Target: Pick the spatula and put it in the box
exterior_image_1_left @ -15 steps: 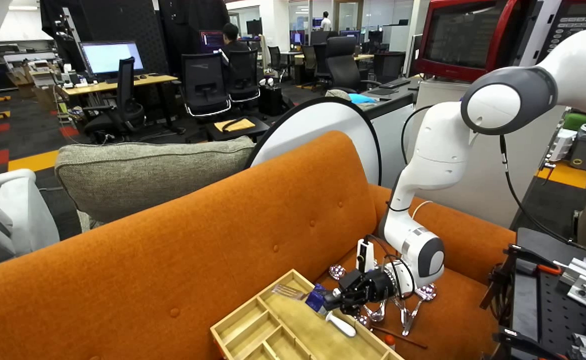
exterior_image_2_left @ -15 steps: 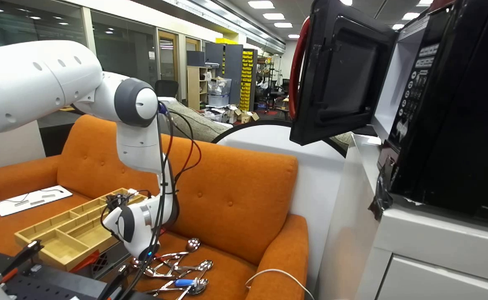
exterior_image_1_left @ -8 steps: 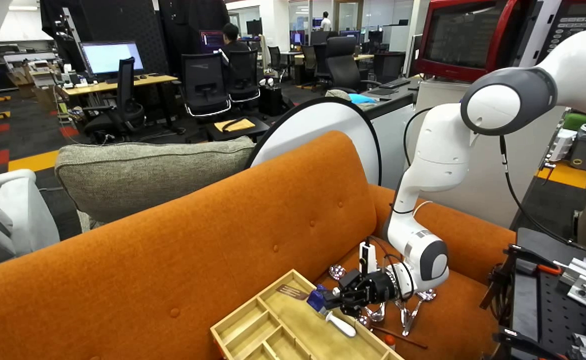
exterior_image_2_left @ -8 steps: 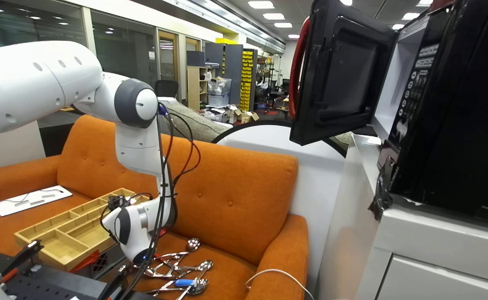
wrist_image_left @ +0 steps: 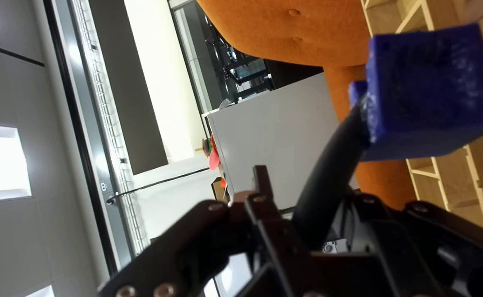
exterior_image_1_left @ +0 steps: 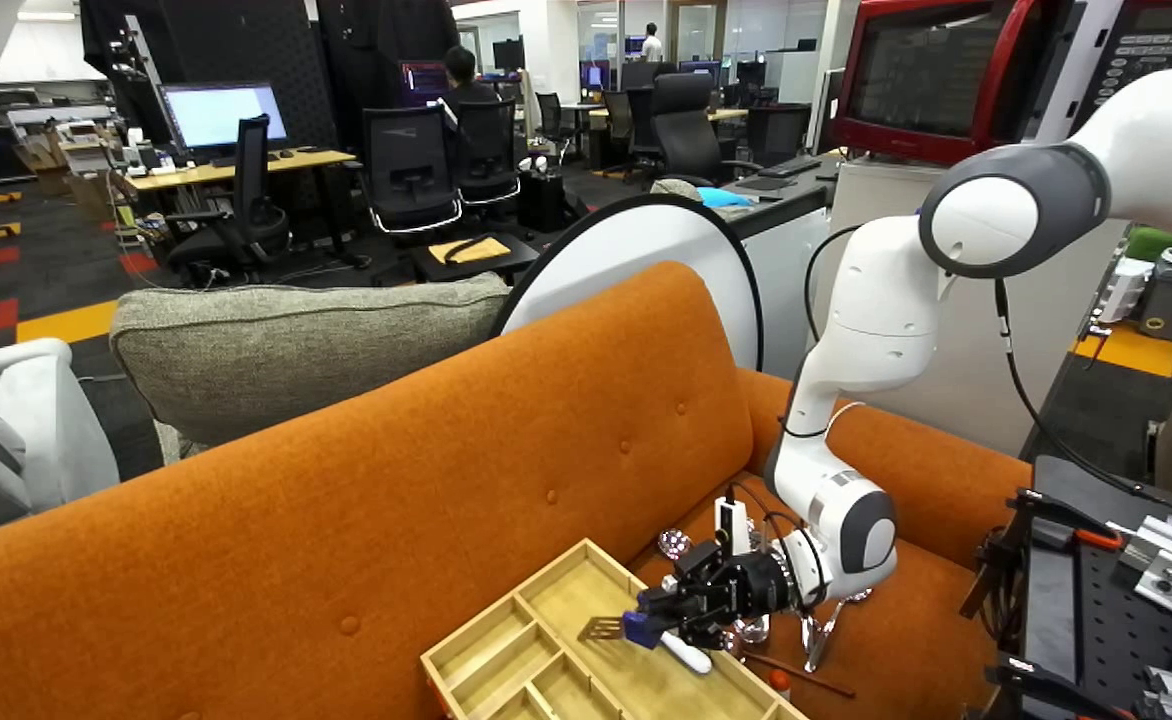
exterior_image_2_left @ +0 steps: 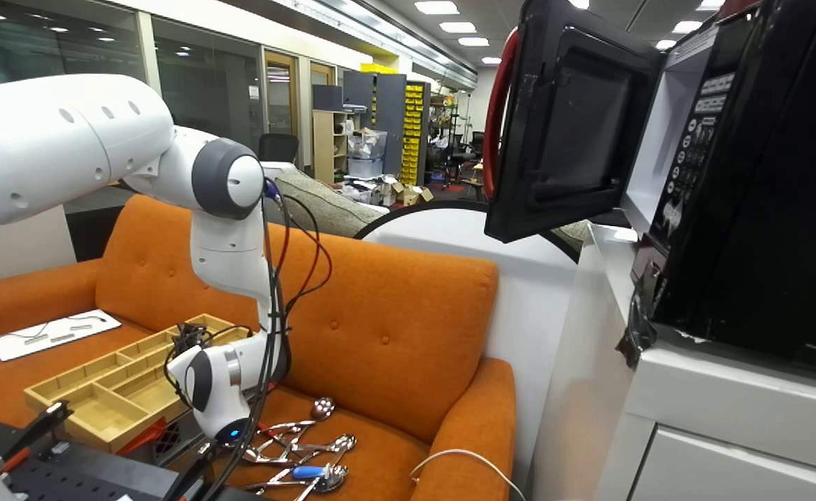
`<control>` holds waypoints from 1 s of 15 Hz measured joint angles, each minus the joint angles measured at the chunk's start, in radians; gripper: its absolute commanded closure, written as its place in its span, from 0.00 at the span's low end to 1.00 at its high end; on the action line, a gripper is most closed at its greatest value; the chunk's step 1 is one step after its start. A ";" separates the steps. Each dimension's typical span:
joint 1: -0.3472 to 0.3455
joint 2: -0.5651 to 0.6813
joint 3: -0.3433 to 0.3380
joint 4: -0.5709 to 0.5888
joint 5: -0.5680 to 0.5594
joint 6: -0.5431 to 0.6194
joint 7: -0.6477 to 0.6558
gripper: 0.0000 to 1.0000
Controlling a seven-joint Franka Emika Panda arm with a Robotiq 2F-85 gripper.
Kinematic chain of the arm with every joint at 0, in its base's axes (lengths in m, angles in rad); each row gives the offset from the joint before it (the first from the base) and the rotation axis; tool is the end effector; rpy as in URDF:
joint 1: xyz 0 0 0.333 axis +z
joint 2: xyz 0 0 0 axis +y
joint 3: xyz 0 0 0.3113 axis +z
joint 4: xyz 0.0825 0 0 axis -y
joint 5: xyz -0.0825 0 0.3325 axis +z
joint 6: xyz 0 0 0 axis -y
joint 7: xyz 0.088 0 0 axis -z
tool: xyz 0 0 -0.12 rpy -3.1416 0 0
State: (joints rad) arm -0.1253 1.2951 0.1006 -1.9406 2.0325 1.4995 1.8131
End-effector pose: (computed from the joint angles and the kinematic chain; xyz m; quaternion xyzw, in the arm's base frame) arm 0.4348 0.1106 -0.0712 0.2999 0.5934 0.7433 0.0738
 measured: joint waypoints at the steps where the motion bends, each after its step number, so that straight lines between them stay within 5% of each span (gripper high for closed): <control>1: 0.000 0.000 0.000 0.002 0.000 -0.006 0.013 0.26; 5: 0.000 0.000 0.000 0.013 0.000 -0.014 0.057 0.01; 15: 0.098 -0.029 -0.077 0.079 -0.216 0.022 0.077 0.00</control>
State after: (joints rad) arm -0.0276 1.2656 0.0239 -1.8614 1.8167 1.5212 1.8897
